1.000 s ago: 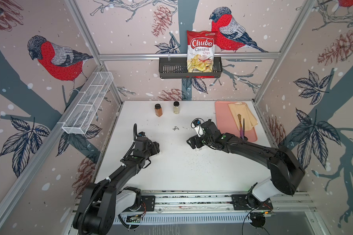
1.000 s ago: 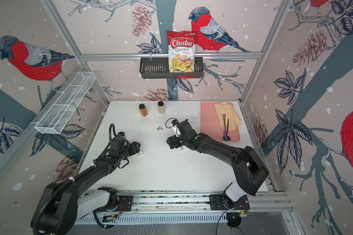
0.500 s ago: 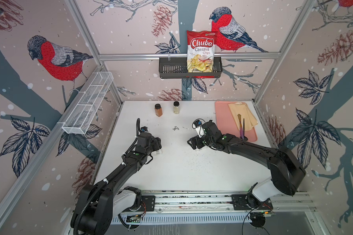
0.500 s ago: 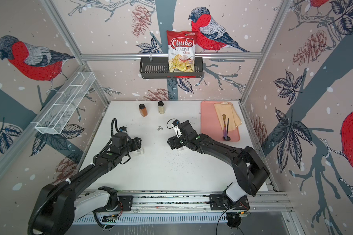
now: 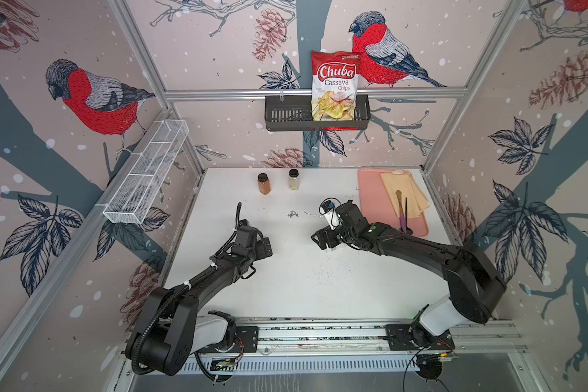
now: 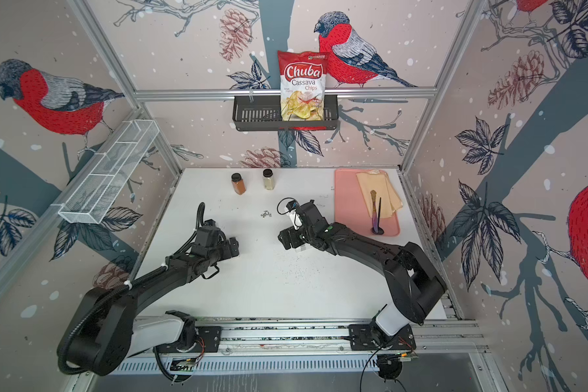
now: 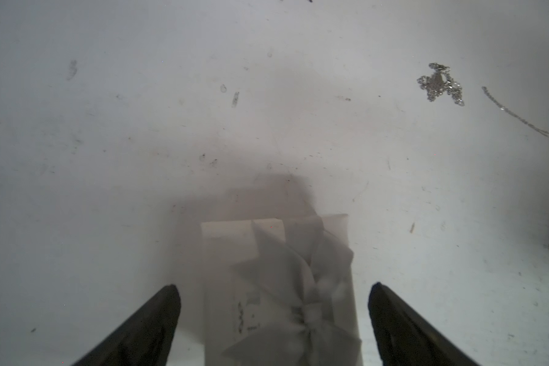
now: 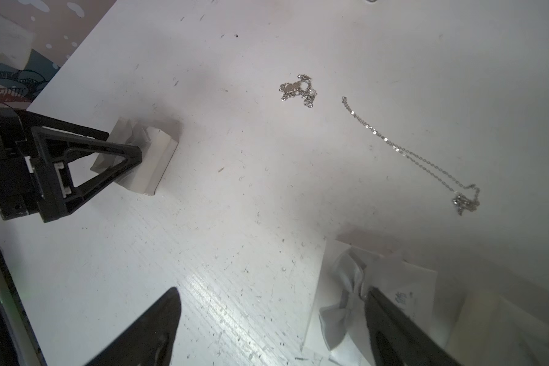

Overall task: Take the necklace out of the lift-off lid jewelry box
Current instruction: Move the jewelry box to the center of the board, then pick up the jewelry box from the center of the board.

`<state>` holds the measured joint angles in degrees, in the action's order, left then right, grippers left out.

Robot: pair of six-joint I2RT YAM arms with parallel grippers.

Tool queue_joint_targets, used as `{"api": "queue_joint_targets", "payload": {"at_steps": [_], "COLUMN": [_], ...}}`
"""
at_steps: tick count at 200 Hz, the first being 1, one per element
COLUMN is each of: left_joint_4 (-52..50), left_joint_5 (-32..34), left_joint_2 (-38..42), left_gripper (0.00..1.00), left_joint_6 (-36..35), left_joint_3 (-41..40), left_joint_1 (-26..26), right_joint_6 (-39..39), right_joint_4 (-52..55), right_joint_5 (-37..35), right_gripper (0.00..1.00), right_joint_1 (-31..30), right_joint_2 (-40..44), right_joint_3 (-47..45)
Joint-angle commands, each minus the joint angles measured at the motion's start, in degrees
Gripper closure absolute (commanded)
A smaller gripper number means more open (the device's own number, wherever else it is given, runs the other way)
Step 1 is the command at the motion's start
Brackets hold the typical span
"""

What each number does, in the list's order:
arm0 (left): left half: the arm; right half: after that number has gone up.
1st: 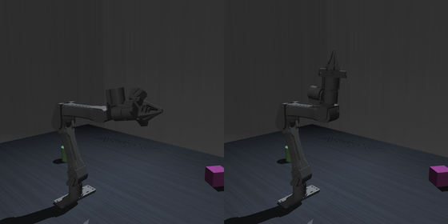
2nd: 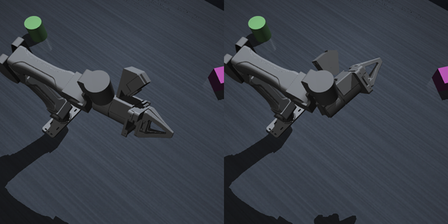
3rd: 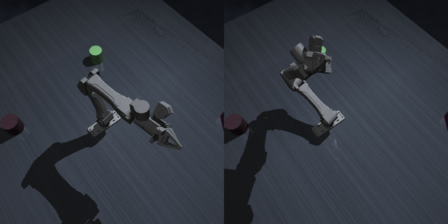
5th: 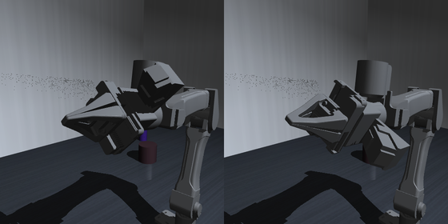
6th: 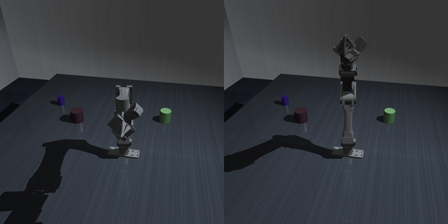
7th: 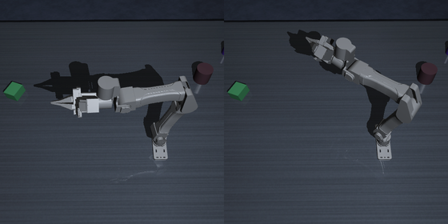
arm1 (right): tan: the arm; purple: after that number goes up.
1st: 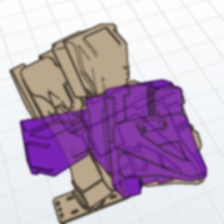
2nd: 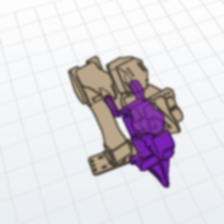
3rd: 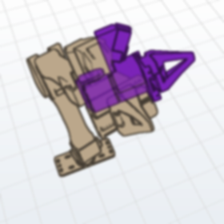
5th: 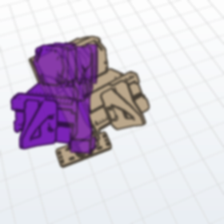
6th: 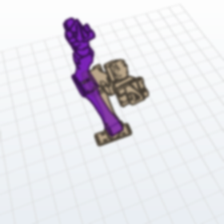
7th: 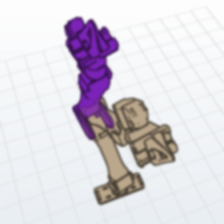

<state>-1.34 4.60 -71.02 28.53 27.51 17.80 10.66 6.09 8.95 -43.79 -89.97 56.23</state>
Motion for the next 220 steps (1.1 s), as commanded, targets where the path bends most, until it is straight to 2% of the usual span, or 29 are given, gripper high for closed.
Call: {"api": "queue_joint_targets", "payload": {"at_steps": [1, 32, 84, 108, 123, 158, 191, 220], "left_joint_4": [5.0, 8.5, 18.1, 21.7, 19.7, 6.5, 6.6, 8.4], "left_joint_5": [-4.9, -8.0, -9.9, -12.1, -10.2, -0.7, -3.2, -2.6], "left_joint_2": [-1.1, -5.5, -12.8, -12.1, -8.8, -0.2, 4.9, 6.9], "left_gripper": [0.07, 0.12, 0.13, 0.12, 0.12, 0.09, 0.09, 0.09], "left_joint_6": [-0.2, 1.0, 9.2, 12.7, 12.2, 6.8, 3.4, 0.8], "left_joint_3": [0.8, 1.9, 5.6, 6.8, 7.5, 9.6, 5.1, 3.7], "left_joint_1": [0.9, 3.7, 14.0, 15.2, 15.2, 11.3, 1.2, -2.8], "right_joint_6": [0.3, 0.6, 2.6, 5.2, 7.2, 13.3, 23.0, 30.2], "right_joint_4": [-1.3, -1.1, -0.7, -0.5, 0.3, 3.2, 3.5, 3.4], "right_joint_5": [0.2, -0.2, -1.3, -2.8, -4.3, -9.5, -16.1, -18.7], "right_gripper": [0.1, 0.1, 0.11, 0.13, 0.15, 0.15, 0.11, 0.09], "right_joint_1": [0.1, 0.1, 0.8, 1.1, 0.9, -2.3, -7.6, -11.0], "right_joint_2": [0.5, 1.1, 1.4, 1.2, 0.8, -2.3, -5.8, -7.7], "right_joint_3": [-0.3, -0.7, -1.1, -0.9, -0.5, 2.9, 5.6, 6.7]}}
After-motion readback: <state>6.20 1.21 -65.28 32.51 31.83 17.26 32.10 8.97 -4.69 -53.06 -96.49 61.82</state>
